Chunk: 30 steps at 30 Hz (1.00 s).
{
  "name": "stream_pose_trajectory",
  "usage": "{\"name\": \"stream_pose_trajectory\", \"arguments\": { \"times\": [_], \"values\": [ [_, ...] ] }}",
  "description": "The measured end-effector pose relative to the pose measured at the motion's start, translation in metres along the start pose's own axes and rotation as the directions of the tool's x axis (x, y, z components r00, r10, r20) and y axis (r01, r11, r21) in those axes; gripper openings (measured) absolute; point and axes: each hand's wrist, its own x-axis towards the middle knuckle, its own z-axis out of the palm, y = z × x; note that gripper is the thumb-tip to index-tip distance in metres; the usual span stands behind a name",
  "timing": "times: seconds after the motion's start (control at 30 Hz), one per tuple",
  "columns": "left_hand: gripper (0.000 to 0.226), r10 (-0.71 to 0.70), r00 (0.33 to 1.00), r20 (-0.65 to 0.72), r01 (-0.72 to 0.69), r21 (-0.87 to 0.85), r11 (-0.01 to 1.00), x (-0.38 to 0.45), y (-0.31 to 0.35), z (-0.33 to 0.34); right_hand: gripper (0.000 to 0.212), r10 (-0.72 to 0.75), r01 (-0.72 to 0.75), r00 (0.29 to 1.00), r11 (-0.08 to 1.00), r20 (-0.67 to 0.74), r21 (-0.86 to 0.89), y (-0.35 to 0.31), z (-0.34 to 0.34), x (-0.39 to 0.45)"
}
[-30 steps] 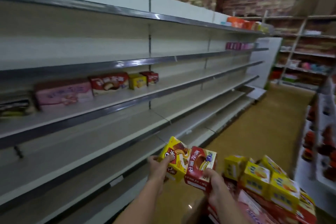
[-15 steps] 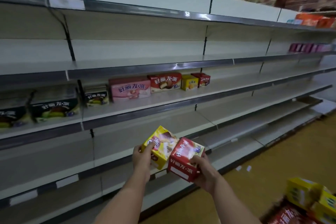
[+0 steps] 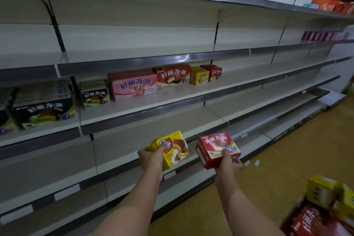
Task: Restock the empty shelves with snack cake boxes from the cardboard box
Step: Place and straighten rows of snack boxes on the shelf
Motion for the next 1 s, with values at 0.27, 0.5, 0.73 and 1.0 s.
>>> {"name": "stream_pose_trajectory", "arguments": {
  "times": [0.27, 0.5, 0.73, 1.0],
  "values": [
    [0.045, -0.02, 0.983, 0.183, 0.019, 0.01, 1.0, 0.034, 0.016, 0.081, 0.06, 0.058, -0.082, 0.975, 0.991, 0.217, 0.105, -0.042, 0.032, 0.052],
    [0.042, -0.016, 0.949, 0.315, 0.02, -0.01, 1.0, 0.064, 0.03, 0.152, 0.054, 0.061, -0.078, 0.993, 0.983, 0.102, 0.166, -0.078, 0.042, 0.102],
    [0.048, -0.114, 0.921, 0.372, 0.081, 0.105, 0.991, 0.092, 0.033, 0.208, 0.038, 0.062, -0.118, 0.975, 0.959, 0.213, 0.26, -0.099, 0.064, 0.132],
    [0.049, 0.055, 0.909, 0.412, -0.065, 0.012, 0.998, 0.15, 0.071, 0.275, 0.026, -0.022, -0.037, 0.98, 0.956, 0.198, 0.292, -0.125, 0.118, 0.183]
  ]
}}
